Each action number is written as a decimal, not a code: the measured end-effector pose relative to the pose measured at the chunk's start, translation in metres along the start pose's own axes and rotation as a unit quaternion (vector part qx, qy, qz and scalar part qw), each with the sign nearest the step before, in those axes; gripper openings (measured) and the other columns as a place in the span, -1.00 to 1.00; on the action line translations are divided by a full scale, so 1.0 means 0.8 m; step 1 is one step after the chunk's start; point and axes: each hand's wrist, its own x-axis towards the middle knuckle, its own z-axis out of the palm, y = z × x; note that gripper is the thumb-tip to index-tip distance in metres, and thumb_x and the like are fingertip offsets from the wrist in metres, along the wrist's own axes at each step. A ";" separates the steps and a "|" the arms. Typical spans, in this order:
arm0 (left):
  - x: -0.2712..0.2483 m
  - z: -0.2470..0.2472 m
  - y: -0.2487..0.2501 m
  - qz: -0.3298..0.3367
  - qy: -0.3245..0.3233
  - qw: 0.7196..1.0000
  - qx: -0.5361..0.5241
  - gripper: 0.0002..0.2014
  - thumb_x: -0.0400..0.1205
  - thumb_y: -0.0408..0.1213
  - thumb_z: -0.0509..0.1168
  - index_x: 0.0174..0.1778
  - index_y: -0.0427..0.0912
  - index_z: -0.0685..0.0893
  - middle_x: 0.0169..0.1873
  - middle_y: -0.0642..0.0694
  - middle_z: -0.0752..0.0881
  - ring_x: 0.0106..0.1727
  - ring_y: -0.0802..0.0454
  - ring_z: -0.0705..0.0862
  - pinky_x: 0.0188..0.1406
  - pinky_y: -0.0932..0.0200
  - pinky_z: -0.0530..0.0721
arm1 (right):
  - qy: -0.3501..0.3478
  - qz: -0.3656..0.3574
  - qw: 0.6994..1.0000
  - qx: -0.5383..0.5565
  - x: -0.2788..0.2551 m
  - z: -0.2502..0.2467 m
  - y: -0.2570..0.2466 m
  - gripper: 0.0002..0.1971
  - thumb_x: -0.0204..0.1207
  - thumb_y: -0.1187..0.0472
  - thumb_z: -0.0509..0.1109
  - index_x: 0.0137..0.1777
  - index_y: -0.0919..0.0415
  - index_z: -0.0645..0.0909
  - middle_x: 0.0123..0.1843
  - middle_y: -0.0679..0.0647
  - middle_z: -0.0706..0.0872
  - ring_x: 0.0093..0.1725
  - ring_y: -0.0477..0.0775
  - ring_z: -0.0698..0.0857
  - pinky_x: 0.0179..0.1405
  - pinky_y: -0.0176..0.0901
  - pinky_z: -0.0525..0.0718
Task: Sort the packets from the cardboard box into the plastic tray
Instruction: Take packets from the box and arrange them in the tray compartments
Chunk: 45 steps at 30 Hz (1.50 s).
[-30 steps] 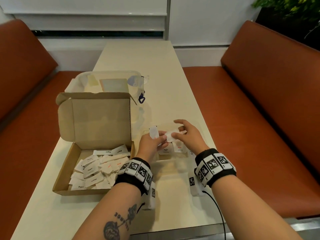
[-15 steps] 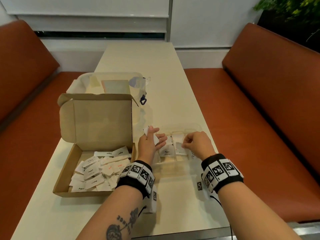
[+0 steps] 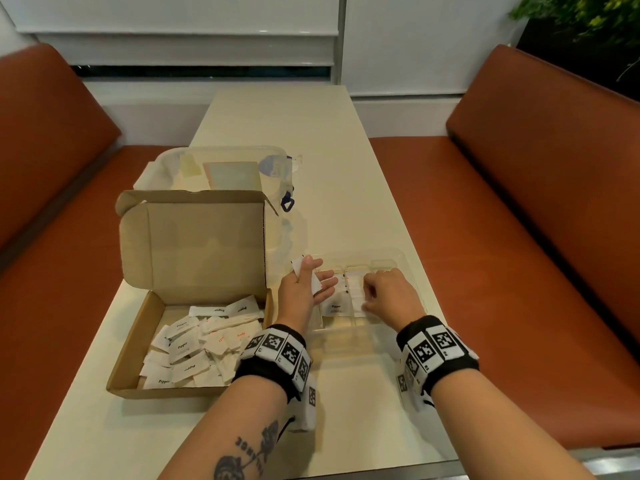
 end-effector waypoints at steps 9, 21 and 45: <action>0.005 -0.002 -0.004 -0.012 -0.025 0.999 0.034 -0.63 0.71 0.00 0.16 0.17 -0.23 0.66 -0.02 -0.24 0.79 -0.20 -0.08 0.81 -0.20 0.11 0.82 | -0.008 0.023 1.000 0.000 0.006 0.001 -0.008 -0.66 0.38 0.40 0.33 -0.45 0.05 0.30 -0.27 0.01 0.52 -0.22 0.05 0.50 -0.29 -0.15 0.51; 0.002 0.003 0.005 -0.048 -0.063 0.990 0.116 -0.33 0.67 0.30 -0.12 -0.18 -0.18 0.69 -0.68 -0.06 0.64 -0.76 0.14 0.39 -0.77 0.38 0.30 | 0.012 0.022 0.893 0.449 0.006 -0.037 -0.061 -0.80 0.40 0.28 0.55 -0.02 0.29 0.66 -0.30 0.10 0.64 -0.44 -0.31 0.65 -0.49 -0.61 0.54; 0.008 0.002 0.009 0.027 -0.042 0.991 0.126 -0.71 0.73 -0.20 0.19 0.07 -0.36 0.69 -0.26 -0.21 0.75 -0.52 0.05 0.68 -0.48 0.25 0.70 | 0.036 0.048 0.943 0.327 0.006 -0.044 -0.029 -0.94 0.42 0.32 0.48 -0.17 0.15 0.73 -0.25 0.05 0.74 -0.23 -0.02 0.67 -0.17 -0.23 0.58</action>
